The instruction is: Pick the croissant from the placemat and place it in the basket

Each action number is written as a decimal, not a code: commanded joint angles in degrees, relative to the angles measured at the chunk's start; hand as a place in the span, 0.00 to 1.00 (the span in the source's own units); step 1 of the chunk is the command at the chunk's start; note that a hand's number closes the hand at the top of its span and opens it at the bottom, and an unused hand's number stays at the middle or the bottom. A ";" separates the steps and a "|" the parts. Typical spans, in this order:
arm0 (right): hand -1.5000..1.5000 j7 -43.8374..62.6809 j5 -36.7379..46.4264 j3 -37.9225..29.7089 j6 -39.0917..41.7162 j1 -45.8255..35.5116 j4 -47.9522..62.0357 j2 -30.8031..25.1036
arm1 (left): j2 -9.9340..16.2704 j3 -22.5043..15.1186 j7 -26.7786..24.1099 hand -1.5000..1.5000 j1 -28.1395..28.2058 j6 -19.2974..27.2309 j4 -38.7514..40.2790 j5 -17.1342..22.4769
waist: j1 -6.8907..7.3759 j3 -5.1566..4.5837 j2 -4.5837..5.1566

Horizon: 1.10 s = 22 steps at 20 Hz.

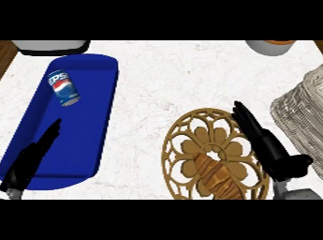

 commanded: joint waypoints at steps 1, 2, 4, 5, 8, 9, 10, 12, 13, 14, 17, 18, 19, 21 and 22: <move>1.00 1.07 -2.93 3.29 5.16 -2.25 -0.89 2.12 | 0.01 0.56 3.21 0.50 1.80 0.16 -3.26 1.01 | 1.05 -1.65 0.50; 1.00 0.61 -5.45 5.48 9.65 -5.39 -1.79 2.97 | -2.58 0.59 4.81 0.50 -0.01 1.22 -1.04 2.06 | 1.54 -1.63 0.71; 1.00 1.25 -9.95 9.35 16.50 -10.06 -4.93 4.88 | -5.14 1.38 5.95 0.50 0.83 1.12 0.13 5.08 | 4.03 -1.66 0.99; 1.00 1.39 -11.52 12.87 19.27 -11.21 -6.50 7.07 | -6.73 0.91 6.86 0.50 1.13 1.24 1.25 5.74 | 4.83 -1.74 1.26; 1.00 -1.75 -10.11 22.53 30.05 -15.30 -10.91 6.55 | -7.53 1.28 9.76 0.50 0.64 0.65 2.01 7.46 | 5.73 -1.72 1.00; 1.00 -1.57 -12.07 24.91 32.17 -13.16 -11.25 7.00 | -8.26 1.51 10.53 0.50 1.23 0.83 1.62 8.33 | 4.37 -1.68 0.84; 1.00 -2.34 -9.12 27.71 32.10 -11.10 -13.47 6.48 | -9.26 1.41 10.08 0.50 3.17 2.11 1.84 8.04 | 2.72 -1.72 0.33; 0.00 -1.65 -4.26 29.49 30.60 -8.44 -19.95 3.39 | -9.44 2.15 13.45 0.50 3.49 4.09 -0.14 8.34 | 0.14 -1.67 -0.14; 0.00 -2.58 -1.33 30.20 29.22 -5.81 -22.30 2.27 | -8.96 3.26 13.83 0.50 3.58 3.67 -0.10 9.12 | -0.56 -1.68 -0.06; 0.00 0.29 1.62 30.94 26.67 -6.81 -24.22 2.68 | -10.33 2.56 11.37 0.50 5.17 3.98 0.95 8.24 | -0.74 -1.79 -0.09; 0.00 4.09 8.34 25.66 24.77 -10.75 -30.56 -2.41 | -9.34 4.45 13.27 0.50 4.75 4.31 0.02 9.12 | -1.93 -1.84 -0.37; 0.00 4.14 11.73 21.97 24.75 -14.36 -30.88 -4.32 | -8.04 4.75 13.42 0.50 5.73 3.69 -1.41 9.10 | -1.40 -1.80 -0.51; 0.00 5.63 14.42 19.84 23.41 -17.37 -31.66 -4.25 | -8.12 3.89 14.72 0.50 6.00 3.51 -2.28 8.92 | -1.33 -1.80 -0.59; 0.00 7.89 17.07 16.22 24.22 -20.51 -34.72 -7.85 | -7.79 4.99 13.56 0.50 6.54 3.02 -1.86 9.25 | -1.41 -1.88 -0.39; 0.00 8.34 17.07 14.21 25.68 -22.21 -35.01 -9.74 | -8.97 3.19 14.39 0.50 6.11 3.93 -2.68 7.92 | -1.36 -1.82 -0.07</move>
